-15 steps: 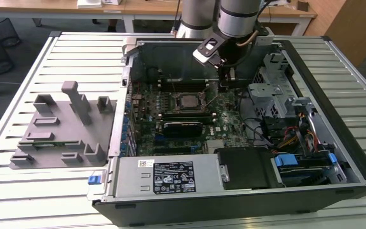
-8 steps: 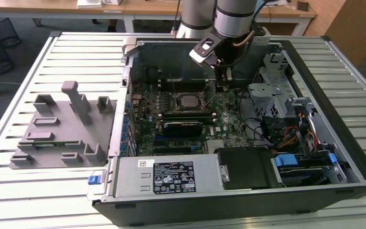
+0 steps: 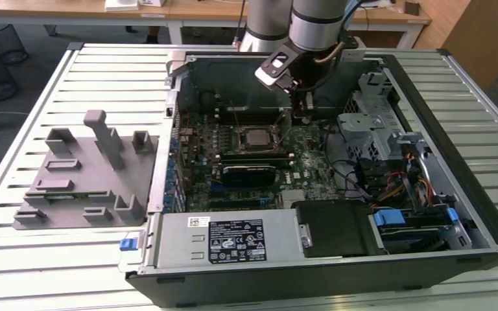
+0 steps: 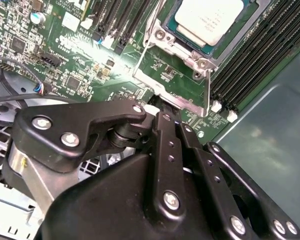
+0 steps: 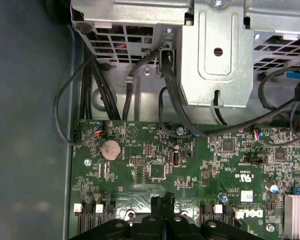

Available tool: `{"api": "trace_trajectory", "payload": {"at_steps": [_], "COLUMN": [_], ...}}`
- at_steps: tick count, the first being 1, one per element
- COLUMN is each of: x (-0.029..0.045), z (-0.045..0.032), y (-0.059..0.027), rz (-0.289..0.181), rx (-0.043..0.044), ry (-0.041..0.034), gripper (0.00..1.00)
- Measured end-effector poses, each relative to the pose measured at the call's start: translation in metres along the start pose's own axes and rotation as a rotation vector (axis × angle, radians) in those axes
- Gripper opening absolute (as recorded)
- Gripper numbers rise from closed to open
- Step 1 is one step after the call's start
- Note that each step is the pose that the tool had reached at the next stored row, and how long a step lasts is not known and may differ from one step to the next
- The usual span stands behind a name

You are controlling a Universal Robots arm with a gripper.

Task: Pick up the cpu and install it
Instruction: 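Close the cpu cover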

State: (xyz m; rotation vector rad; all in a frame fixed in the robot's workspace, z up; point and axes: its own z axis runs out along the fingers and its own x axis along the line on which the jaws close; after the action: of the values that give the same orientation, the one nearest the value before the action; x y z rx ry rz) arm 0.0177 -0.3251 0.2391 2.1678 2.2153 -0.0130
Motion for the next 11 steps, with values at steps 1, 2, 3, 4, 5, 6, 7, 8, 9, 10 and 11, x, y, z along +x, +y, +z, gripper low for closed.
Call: {"api": "trace_trajectory", "payload": {"at_steps": [1, 2, 3, 4, 5, 6, 7, 8, 9, 10, 11], "x": [0.0, 0.0, 0.0, 0.0, 0.0, 0.0, 0.0, 0.0, 0.0, 0.0, 0.0], "z": [0.0001, 0.0001, 0.0001, 0.0002, 0.0002, 0.0002, 0.0002, 0.0002, 0.0002, 0.0002, 0.0002], "y": [-0.0005, -0.0009, -0.0013, -0.0016, -0.0019, -0.002, -0.0022, -0.0024, -0.0026, -0.0029, -0.0034], "rz": [0.0, 0.0, 0.0, 0.0, 0.0, 0.0, 0.0, 0.0, 0.0, 0.0, 0.0], "rx": [-0.0001, 0.0, 0.0, -0.0001, -0.0001, -0.0001, -0.0001, -0.0001, -0.0001, -0.0001, -0.0001], "ry": [-0.0001, -0.0001, 0.0, 0.0, 0.0, 0.0, 0.0, 0.0, 0.0001, 0.0001, 0.0], "gripper": [0.11, 0.11, 0.11, 0.11, 0.11, 0.11, 0.11, 0.11, 0.11, 0.11, 0.11]}}
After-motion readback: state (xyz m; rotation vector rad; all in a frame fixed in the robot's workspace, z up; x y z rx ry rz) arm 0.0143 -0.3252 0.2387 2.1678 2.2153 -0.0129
